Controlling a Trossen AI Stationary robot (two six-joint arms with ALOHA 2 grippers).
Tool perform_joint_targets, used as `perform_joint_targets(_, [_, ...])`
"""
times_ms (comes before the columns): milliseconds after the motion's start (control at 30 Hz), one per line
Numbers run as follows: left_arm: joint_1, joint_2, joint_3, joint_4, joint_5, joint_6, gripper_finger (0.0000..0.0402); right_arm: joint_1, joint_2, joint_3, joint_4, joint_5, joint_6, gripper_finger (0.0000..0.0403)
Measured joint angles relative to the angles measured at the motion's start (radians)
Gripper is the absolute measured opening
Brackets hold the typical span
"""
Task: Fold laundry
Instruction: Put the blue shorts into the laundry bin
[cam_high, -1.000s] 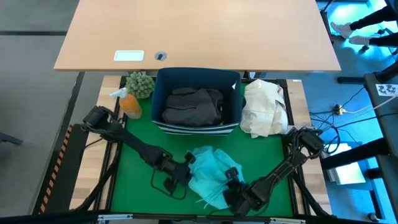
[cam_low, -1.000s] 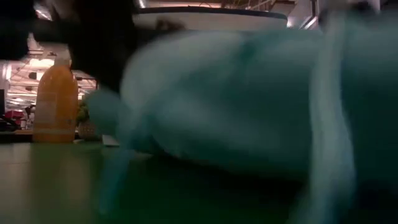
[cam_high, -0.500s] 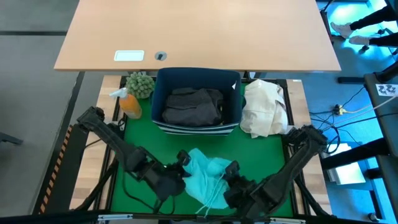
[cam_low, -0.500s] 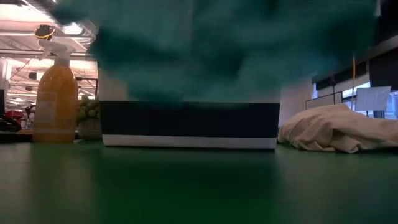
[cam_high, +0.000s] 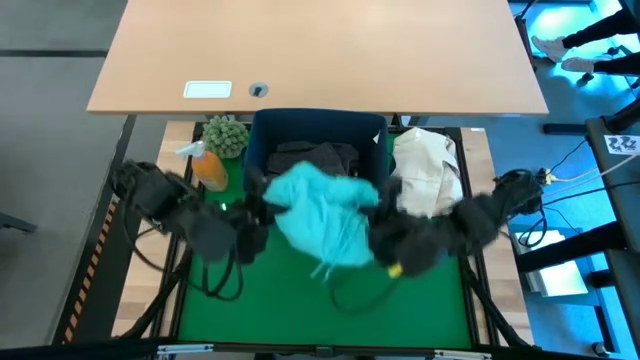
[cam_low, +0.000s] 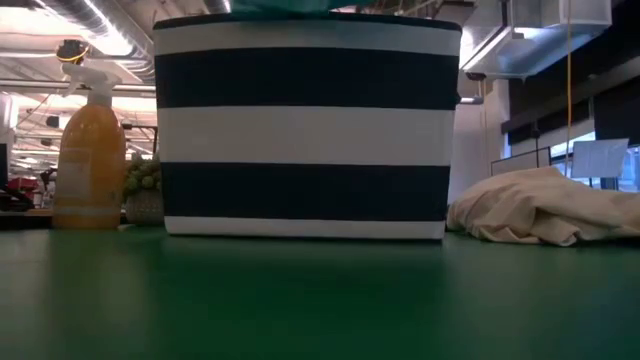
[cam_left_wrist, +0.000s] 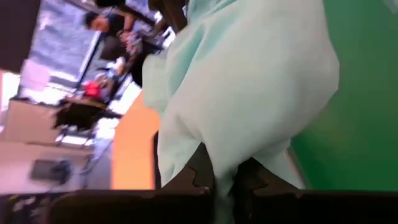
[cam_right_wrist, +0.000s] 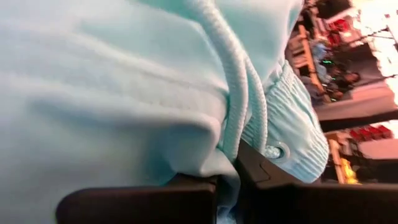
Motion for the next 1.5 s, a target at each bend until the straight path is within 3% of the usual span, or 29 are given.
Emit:
perform_joint_targets(300, [0.211, -0.087, -0.007, -0.011, -0.006, 0.096, 0.0007, -0.295, -0.028, 0.067, 0.089, -0.218, -0.191, 0.0010])
perform_joint_targets(567, [0.411, -0.092, -0.014, -0.028, 0.120, 0.160, 0.0007, -0.528, -0.026, 0.042, 0.083, -0.414, -0.221, 0.0010])
perform_joint_targets(767, [0.538, -0.092, -0.101, 0.010, 0.220, 0.219, 0.0007, -0.673, -0.027, 0.001, 0.133, -0.562, -0.269, 0.0010])
perform_joint_targets(967, [0.667, -0.095, -0.232, 0.097, 0.333, 0.275, 0.0007, -0.778, -0.027, -0.122, 0.200, -0.694, -0.306, 0.0010])
perform_joint_targets(1133, [0.717, -0.160, -0.393, 0.209, 0.364, 0.315, 0.0007, -0.829, -0.039, -0.272, 0.273, -0.745, -0.324, 0.0010])
perform_joint_targets(1333, [0.779, -0.343, -0.701, 0.453, 0.413, 0.369, 0.0007, -0.896, -0.141, -0.490, 0.503, -0.828, -0.351, 0.0010])
perform_joint_targets(1500, [0.832, -0.407, -0.922, 0.624, 0.420, 0.443, 0.0007, -0.950, -0.162, -0.619, 0.640, -0.833, -0.372, 0.0010])
